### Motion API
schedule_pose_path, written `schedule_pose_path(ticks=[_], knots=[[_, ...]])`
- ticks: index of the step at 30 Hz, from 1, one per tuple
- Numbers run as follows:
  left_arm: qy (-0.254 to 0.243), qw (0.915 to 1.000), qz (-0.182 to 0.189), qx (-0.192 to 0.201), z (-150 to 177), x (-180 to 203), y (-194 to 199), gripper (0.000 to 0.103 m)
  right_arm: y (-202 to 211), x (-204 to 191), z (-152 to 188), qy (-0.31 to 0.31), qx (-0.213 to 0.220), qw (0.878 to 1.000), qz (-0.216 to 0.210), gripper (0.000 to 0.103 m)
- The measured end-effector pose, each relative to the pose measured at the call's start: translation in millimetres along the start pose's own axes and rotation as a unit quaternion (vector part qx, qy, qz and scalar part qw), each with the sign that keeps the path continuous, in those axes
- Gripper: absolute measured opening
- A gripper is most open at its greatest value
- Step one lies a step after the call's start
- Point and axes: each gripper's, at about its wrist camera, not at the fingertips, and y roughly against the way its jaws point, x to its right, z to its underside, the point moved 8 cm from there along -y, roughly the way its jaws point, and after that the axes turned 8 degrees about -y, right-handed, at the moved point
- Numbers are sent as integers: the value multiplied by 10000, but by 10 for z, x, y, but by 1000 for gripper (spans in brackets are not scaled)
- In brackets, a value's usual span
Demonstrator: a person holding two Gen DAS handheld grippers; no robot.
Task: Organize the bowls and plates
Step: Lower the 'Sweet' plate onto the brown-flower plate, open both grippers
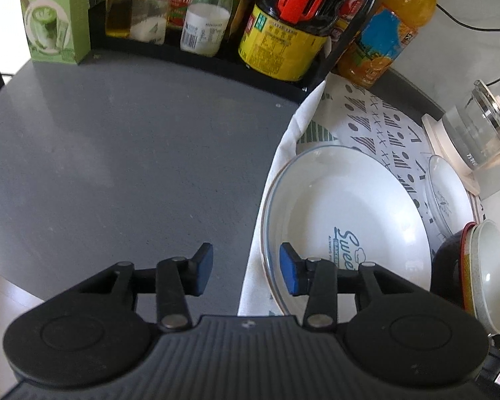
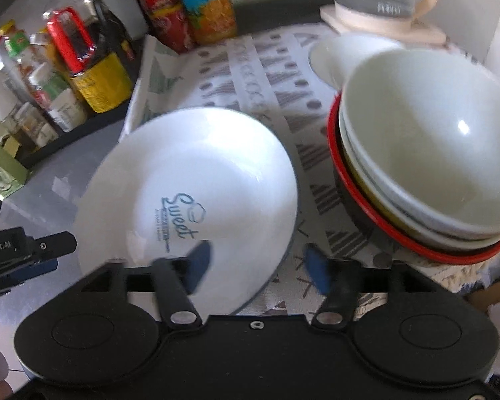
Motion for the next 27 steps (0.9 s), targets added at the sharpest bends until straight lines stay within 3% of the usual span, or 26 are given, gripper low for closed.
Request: schedule_pose_path(ticks=[1,2,8,22,27], knots=[[-8,10000,27,47,-7,-7,33,42,38,-27,-2,47,36,10000,-24,84],[-1,9999,79,105,-13,-13,67,42,80,-58,7,79,40,9999,-96,88],[58,9991,346,246,-61,-35,220,42,337,-134,24,276,297,9990,-208,89],[-115,9973,588,420,-157,47,571,42,895,-53,-183,-72,866,9947,-545,71],[-179,9959,707,531,-212,144,686,42,998,36,-277,-257,988,9928,-629,70]])
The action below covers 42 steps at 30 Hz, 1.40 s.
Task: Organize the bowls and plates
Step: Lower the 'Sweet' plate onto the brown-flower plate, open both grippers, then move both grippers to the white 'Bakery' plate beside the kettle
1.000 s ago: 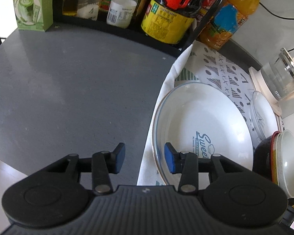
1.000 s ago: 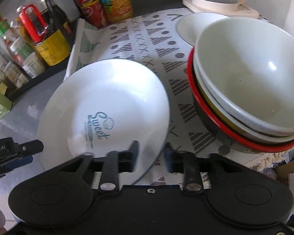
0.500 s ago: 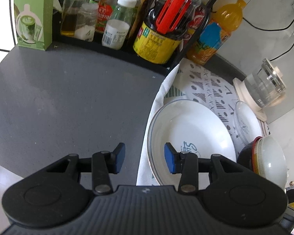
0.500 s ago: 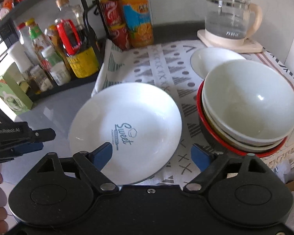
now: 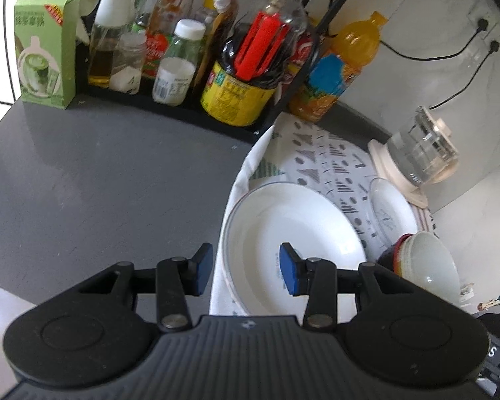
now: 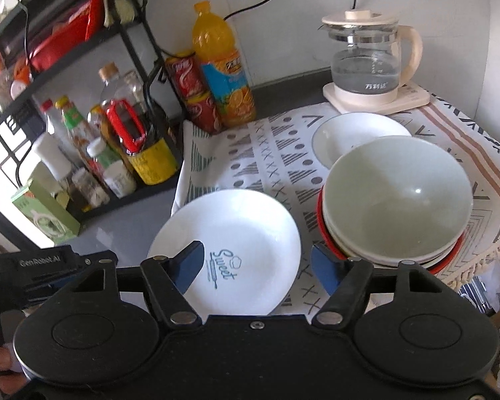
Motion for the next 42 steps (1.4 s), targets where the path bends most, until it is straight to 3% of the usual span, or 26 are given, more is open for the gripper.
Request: schedule_pose_path(ticks=[14,20,27,42], knots=[[-436,9988,242,33,-170,619,-195,42,183,585,-551,-425,585,9974,73,70],[-509,9982,310,4,-278,918,-312,42,154,798,-860,-480,737,9959,210,82],[-570,9970,523,-1,-405,1311,-479,42,29,1026,-1153,-561,730,9956,188,95],[-775,9946,641,-241,-602,1976,-1011,42,-236,1719,-1502,-1053,549,9922,371,99]])
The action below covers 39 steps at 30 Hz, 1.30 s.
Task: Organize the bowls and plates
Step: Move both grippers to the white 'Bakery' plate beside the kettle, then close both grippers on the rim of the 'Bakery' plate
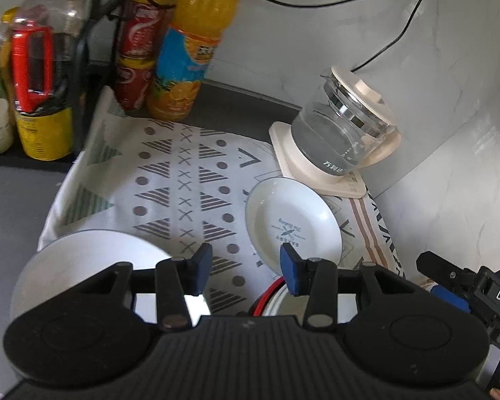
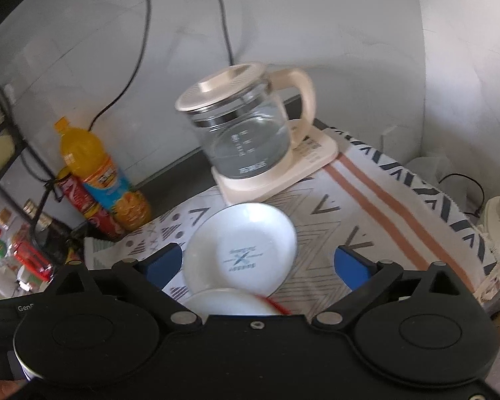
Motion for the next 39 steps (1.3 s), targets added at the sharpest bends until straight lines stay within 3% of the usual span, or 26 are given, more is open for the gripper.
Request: schedule_pose_path(ticks=[9,14,19,28,33,39], knots=[[-62,9998,-65,-149,-170,222,-409,43,-353,442,-119,-424,-433,9981,132,99],[38,9991,-88,-405,-206,265,-698,43,-660,678,-96,-754,-939,9926,172,86],[101,9978,-126,-648,-220,278,-976,43,-883,751,-65,-701,-1350,9883,119,69],[460,9938,-265,-972,-217,143,-1390,42,-1373,678,-50,-580,-2021,9762,-523,45],[865,9889,-161,-1195,-139,-7,-1596,42,-1690,632,22,-422,-2451,9666,-626,38],[974,9860,-188,-1343,-86,-111,-1775,38,-1880,462,121,-180,-2669,9607,-747,32]])
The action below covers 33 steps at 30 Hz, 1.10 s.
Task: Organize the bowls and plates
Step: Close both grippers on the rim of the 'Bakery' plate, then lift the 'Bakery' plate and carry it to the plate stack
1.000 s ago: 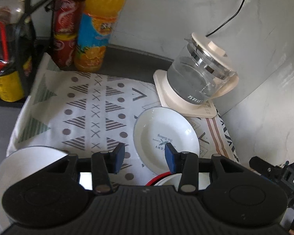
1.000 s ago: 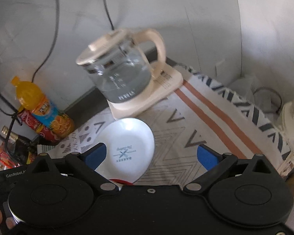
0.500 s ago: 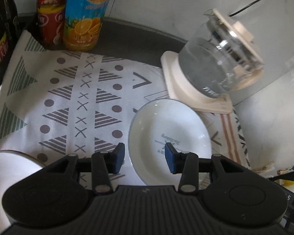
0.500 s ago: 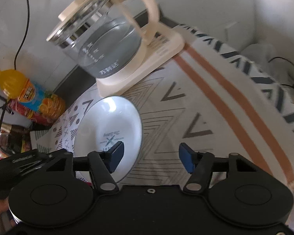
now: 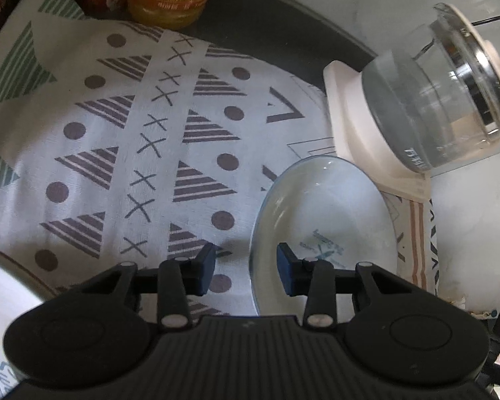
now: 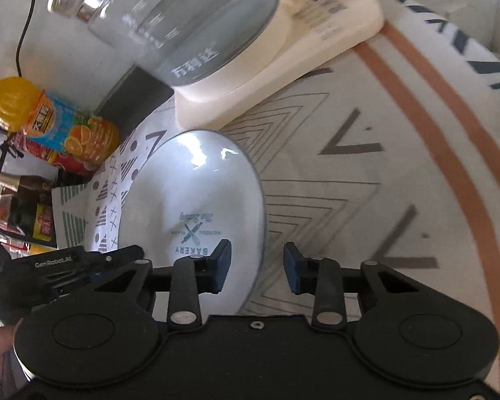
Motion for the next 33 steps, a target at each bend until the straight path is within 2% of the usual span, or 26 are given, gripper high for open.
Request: schedule_pose_path(ticks=[6,9,13,17,20,23,27,33], knots=[[-46,9999,-36,-106,-4,6,-83,24,-66,-32,-37,123,104,9999,-49,22],[42,9999,37,-152,-16,3,-118,18,-82,7,-49,137,105,9998,28,12],[22,9998,127,-143,14,33,-144,13,-82,7,-52,70,104,9999,37,11],[23,9996,245,-164,20,62,-173,12,43,-125,-46,309,274,9991,-27,9],[-133,9996,226,62,-1,87,-68,12,158,-196,-64,338,347,9988,-92,10],[-86,9990,394,171,-33,82,53,12,271,-283,-82,422,509,9977,-167,10],[-251,9974,447,499,-84,152,227,12,418,-376,-104,442,666,9965,-246,10],[-255,9948,620,764,-161,198,462,12,625,-591,-142,598,950,9932,-322,10]])
